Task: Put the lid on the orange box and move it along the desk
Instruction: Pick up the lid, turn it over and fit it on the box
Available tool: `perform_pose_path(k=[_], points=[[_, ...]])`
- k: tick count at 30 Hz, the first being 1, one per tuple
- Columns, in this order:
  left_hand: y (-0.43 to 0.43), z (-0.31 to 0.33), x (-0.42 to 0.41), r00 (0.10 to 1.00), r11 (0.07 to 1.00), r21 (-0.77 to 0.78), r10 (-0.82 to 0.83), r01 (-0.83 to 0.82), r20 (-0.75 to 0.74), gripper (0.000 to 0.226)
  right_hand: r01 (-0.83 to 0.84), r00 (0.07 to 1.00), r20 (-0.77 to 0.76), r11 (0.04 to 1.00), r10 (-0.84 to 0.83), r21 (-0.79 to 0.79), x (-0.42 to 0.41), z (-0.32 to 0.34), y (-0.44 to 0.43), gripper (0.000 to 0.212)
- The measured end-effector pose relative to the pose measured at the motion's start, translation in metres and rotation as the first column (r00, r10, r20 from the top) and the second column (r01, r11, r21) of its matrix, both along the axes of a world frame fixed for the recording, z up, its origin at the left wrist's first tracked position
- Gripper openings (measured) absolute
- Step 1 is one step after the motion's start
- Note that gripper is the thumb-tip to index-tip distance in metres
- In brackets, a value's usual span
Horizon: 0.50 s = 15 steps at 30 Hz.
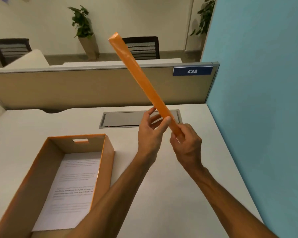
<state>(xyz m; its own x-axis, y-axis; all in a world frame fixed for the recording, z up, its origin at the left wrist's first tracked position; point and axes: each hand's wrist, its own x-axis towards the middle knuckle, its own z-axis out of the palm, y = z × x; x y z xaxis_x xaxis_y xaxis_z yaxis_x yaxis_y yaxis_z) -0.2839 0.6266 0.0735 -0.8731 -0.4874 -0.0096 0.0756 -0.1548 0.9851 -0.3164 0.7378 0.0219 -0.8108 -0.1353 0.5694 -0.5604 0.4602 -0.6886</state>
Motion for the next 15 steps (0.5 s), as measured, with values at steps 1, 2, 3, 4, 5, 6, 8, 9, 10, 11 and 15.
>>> perform_pose_path(k=[1, 2, 3, 4, 5, 6, 8, 9, 10, 11, 15], points=[[-0.002, 0.005, 0.004, 1.0, 0.999, -0.027, -0.025, 0.025, -0.009, 0.058, -0.004, 0.998, 0.062, 0.998, 0.008, -0.064, 0.004, 0.006, 0.0, 0.028], [-0.006, 0.01, 0.009, 0.999, 0.998, -0.052, -0.048, 0.047, -0.013, 0.059, -0.006, 0.991, 0.13, 0.993, 0.021, -0.118, 0.007, 0.013, 0.001, 0.032], [-0.012, 0.013, 0.013, 0.998, 0.994, -0.086, -0.06, 0.059, -0.006, 0.059, -0.007, 0.979, 0.198, 0.987, 0.039, -0.161, 0.009, 0.019, 0.003, 0.035], [-0.02, 0.015, 0.017, 0.998, 0.989, -0.133, -0.058, 0.059, 0.011, 0.06, -0.007, 0.964, 0.258, 0.98, 0.058, -0.197, 0.01, 0.024, 0.005, 0.037], [-0.031, 0.016, 0.023, 0.998, 0.981, -0.187, -0.045, 0.051, 0.036, 0.062, -0.009, 0.949, 0.306, 0.973, 0.081, -0.231, 0.01, 0.028, 0.008, 0.034], [-0.044, 0.014, 0.029, 0.997, 0.971, -0.237, -0.026, 0.041, 0.068, 0.062, -0.013, 0.933, 0.344, 0.964, 0.108, -0.267, 0.011, 0.032, 0.01, 0.028], [-0.069, 0.008, 0.043, 0.988, 0.947, -0.32, 0.017, 0.033, 0.152, 0.064, -0.026, 0.889, 0.417, 0.931, 0.188, -0.363, 0.015, 0.038, 0.015, 0.018], [-0.082, 0.004, 0.051, 0.98, 0.936, -0.349, 0.034, 0.038, 0.198, 0.066, -0.028, 0.856, 0.455, 0.901, 0.246, -0.434, 0.017, 0.04, 0.017, 0.019], [-0.093, 0.001, 0.06, 0.969, 0.93, -0.365, 0.044, 0.049, 0.242, 0.07, -0.023, 0.818, 0.487, 0.863, 0.306, -0.504, 0.02, 0.041, 0.018, 0.022], [-0.103, 0.0, 0.068, 0.959, 0.926, -0.371, 0.046, 0.064, 0.279, 0.073, -0.016, 0.782, 0.508, 0.827, 0.36, -0.561, 0.024, 0.042, 0.019, 0.025], [-0.137, 0.003, 0.106, 0.944, 0.941, -0.322, 0.011, 0.101, 0.329, 0.079, -0.017, 0.649, 0.546, 0.728, 0.53, -0.686, 0.044, 0.047, 0.016, 0.038]])
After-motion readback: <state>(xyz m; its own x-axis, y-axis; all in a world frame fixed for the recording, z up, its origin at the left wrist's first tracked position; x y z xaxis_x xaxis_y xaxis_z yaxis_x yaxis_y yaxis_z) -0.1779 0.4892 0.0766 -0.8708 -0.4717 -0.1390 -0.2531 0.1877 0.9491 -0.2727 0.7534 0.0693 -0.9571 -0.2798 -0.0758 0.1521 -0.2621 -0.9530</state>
